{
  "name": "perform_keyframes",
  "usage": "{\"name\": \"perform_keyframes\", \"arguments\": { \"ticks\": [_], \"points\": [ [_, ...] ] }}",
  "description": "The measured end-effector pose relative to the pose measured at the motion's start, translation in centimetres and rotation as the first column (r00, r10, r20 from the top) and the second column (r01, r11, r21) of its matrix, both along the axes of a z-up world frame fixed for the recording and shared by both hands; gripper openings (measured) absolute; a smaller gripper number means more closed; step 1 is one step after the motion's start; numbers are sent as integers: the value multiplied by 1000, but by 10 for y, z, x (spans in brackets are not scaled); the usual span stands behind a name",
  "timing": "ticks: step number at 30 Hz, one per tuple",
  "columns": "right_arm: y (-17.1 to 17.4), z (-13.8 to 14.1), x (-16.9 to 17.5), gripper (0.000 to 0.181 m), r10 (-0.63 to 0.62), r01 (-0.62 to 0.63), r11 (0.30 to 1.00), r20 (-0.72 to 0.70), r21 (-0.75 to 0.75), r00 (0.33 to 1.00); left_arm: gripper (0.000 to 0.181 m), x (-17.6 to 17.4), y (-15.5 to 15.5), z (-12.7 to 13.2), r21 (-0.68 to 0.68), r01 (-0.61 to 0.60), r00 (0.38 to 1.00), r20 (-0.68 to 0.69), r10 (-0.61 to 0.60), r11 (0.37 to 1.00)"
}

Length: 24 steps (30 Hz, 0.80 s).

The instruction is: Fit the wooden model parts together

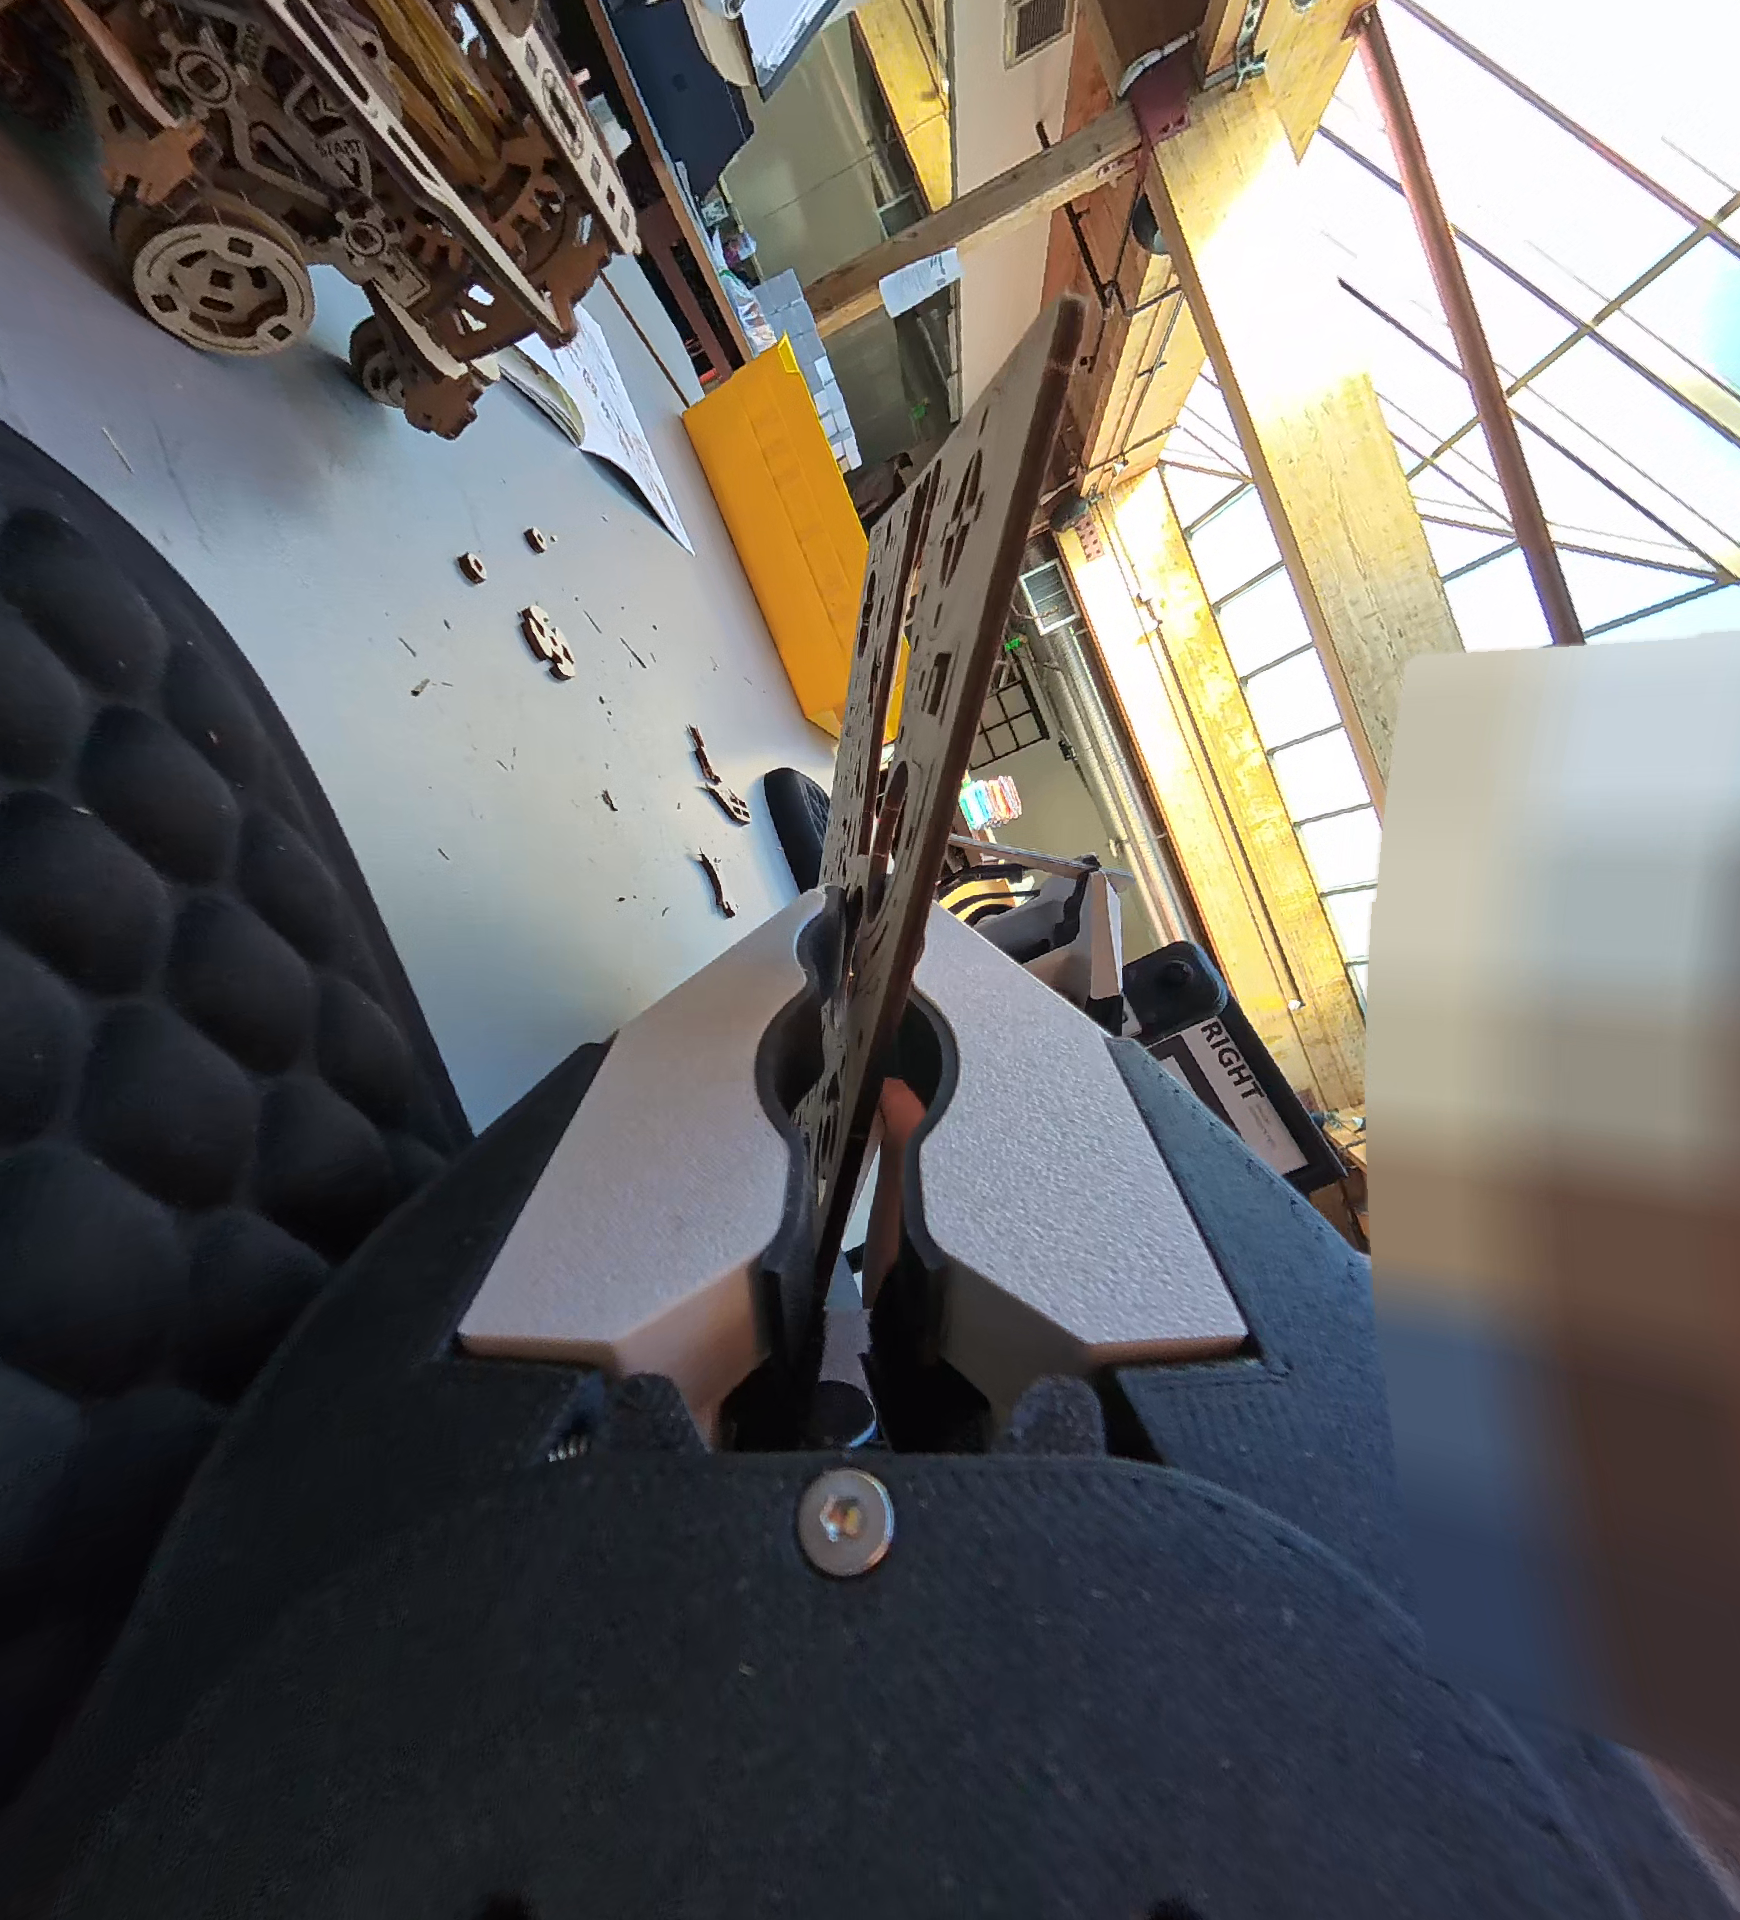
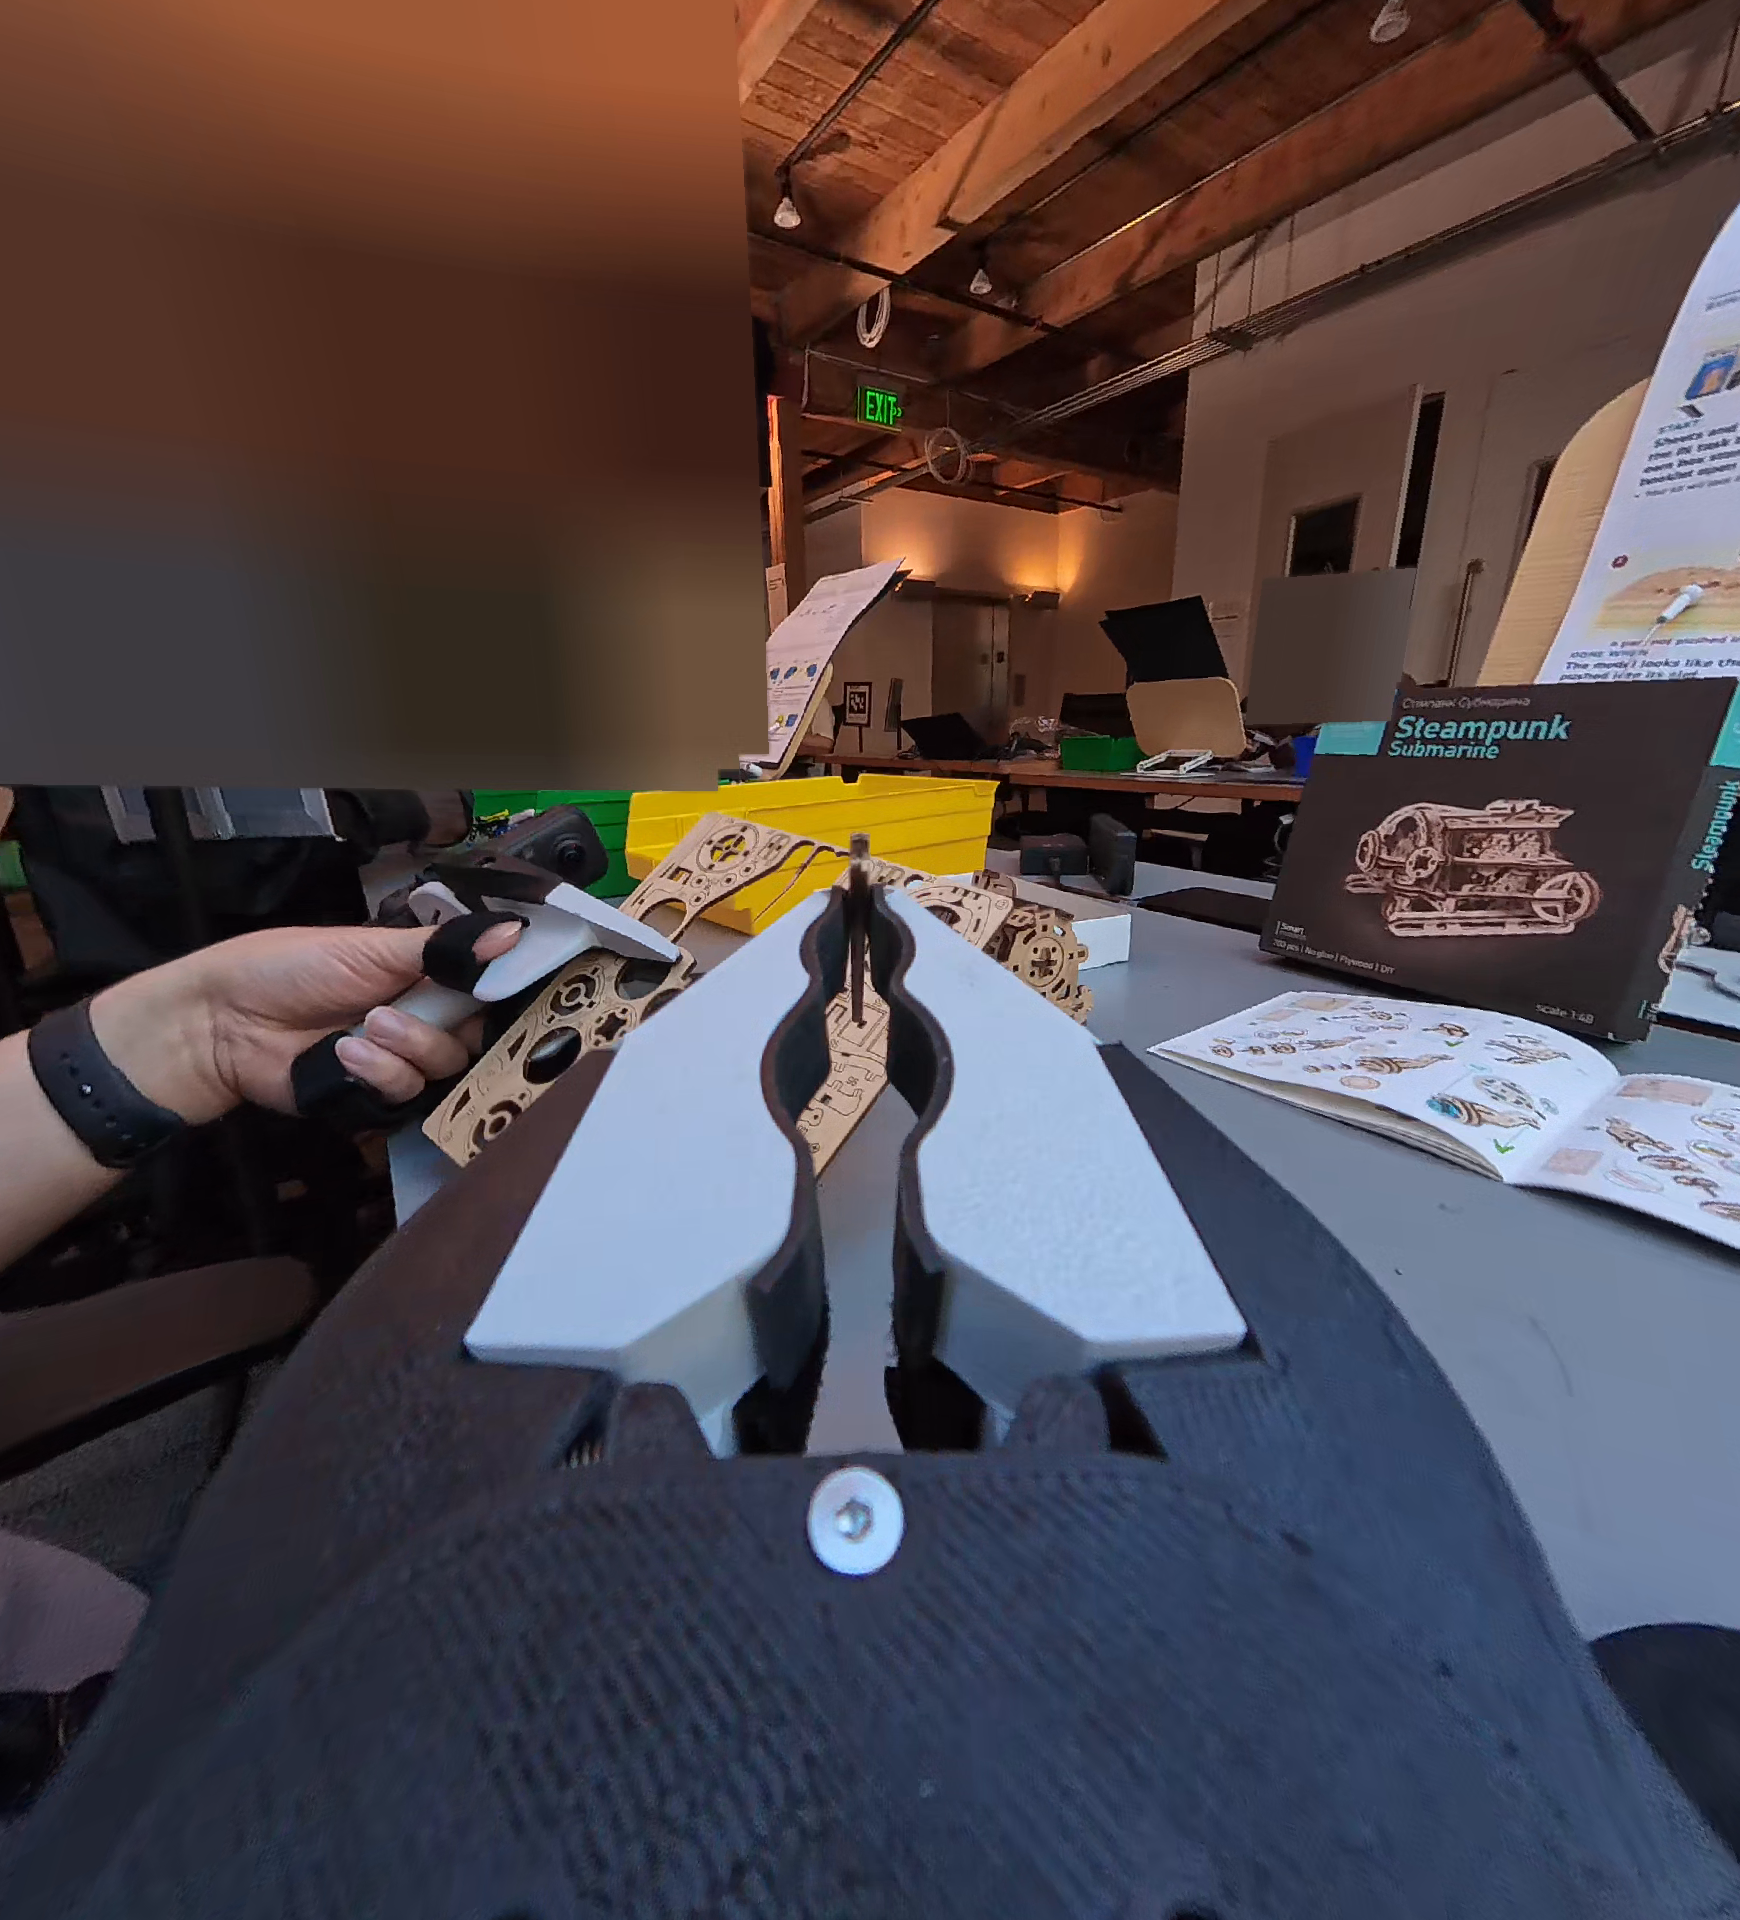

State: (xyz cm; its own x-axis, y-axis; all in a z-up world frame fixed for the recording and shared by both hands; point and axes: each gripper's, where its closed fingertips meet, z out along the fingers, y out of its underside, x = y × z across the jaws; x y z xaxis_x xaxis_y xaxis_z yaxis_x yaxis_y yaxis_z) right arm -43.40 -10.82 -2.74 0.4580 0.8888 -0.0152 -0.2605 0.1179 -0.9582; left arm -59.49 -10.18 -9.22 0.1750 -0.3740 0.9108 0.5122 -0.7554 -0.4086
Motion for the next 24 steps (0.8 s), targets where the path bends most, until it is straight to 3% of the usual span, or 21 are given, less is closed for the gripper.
{"name": "perform_keyframes", "arguments": {
  "ticks": [5,10,14,19,24],
  "points": [
    [24,25,24,1,-50,26,989,167,143,985,3,3,11,4,35,-7,994,-111,11,999],
    [78,46,52,1,-161,60,957,343,285,925,1,14,27,11,68,26,975,-221,-10,997],
    [119,54,61,2,-166,39,947,383,319,909,2,30,37,22,79,103,962,-262,-79,992],
    [161,34,73,1,-137,45,964,344,262,929,1,42,51,47,109,125,973,-207,-100,986],
    [176,1,91,1,-158,73,965,336,252,929,1,39,81,65,158,44,973,-232,-6,986]
  ]
}}
